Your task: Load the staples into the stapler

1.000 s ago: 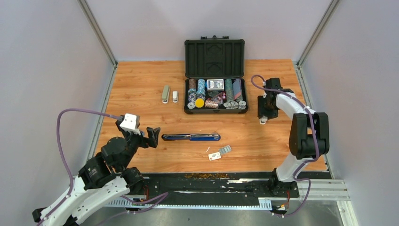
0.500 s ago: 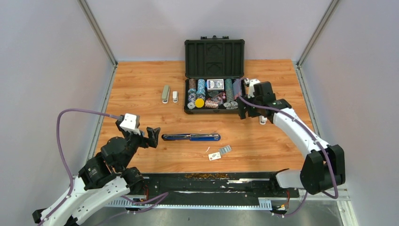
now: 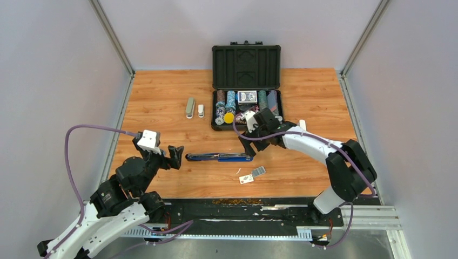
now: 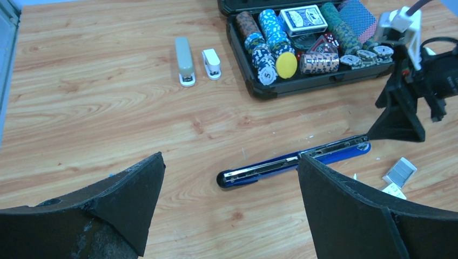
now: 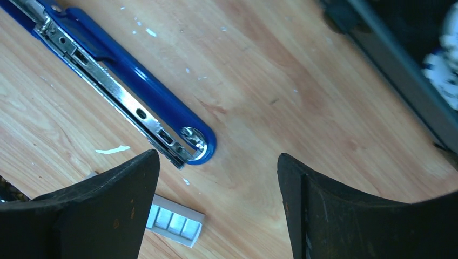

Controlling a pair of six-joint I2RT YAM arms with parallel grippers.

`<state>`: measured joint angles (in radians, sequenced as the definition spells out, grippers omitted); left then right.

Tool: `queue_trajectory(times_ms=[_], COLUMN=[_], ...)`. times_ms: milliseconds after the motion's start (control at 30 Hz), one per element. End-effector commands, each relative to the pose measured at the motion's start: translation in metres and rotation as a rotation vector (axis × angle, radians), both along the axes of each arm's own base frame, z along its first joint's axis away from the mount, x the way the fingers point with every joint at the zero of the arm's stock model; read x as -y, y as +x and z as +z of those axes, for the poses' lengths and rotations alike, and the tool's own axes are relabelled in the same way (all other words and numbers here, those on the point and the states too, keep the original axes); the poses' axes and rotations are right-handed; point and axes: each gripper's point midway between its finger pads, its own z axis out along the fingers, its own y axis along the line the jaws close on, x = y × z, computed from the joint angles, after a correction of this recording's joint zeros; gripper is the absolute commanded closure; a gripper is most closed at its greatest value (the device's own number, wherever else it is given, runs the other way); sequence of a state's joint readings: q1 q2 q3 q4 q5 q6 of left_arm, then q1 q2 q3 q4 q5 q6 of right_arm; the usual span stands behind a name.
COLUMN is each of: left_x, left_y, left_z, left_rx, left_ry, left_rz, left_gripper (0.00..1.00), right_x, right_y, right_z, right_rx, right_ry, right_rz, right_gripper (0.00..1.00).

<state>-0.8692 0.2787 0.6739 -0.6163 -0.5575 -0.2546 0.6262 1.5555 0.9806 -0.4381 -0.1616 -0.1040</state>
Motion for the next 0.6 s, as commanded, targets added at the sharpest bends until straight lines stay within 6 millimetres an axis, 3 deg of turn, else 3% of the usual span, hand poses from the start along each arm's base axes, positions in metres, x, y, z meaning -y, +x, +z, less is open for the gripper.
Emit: queue_trajectory(times_ms=[0,300,567], left_x=[0.002,0.002,0.002], left_y=[0.002,0.002,0.003], left_z=[0.008,0.008,0.008], left_rx=[0.031,0.03,0.028], left_ry=[-0.015,-0.012,-0.008], left_rz=[-0.007,-0.006,-0.006], left_gripper=[0.0,0.0,0.0], right_x=[-0.034,-0.063,-0.088], right_y=[-0.001,-0.033,-0.076], right_z=[-0.001,-0.015,-0.008], right_rx=[0.031,-0.017,-0.041], right_ry=[0.053,0.033,0.045], right_rz=[0.096,0.193,0.29], right_gripper=[0.2,0.21,0.23])
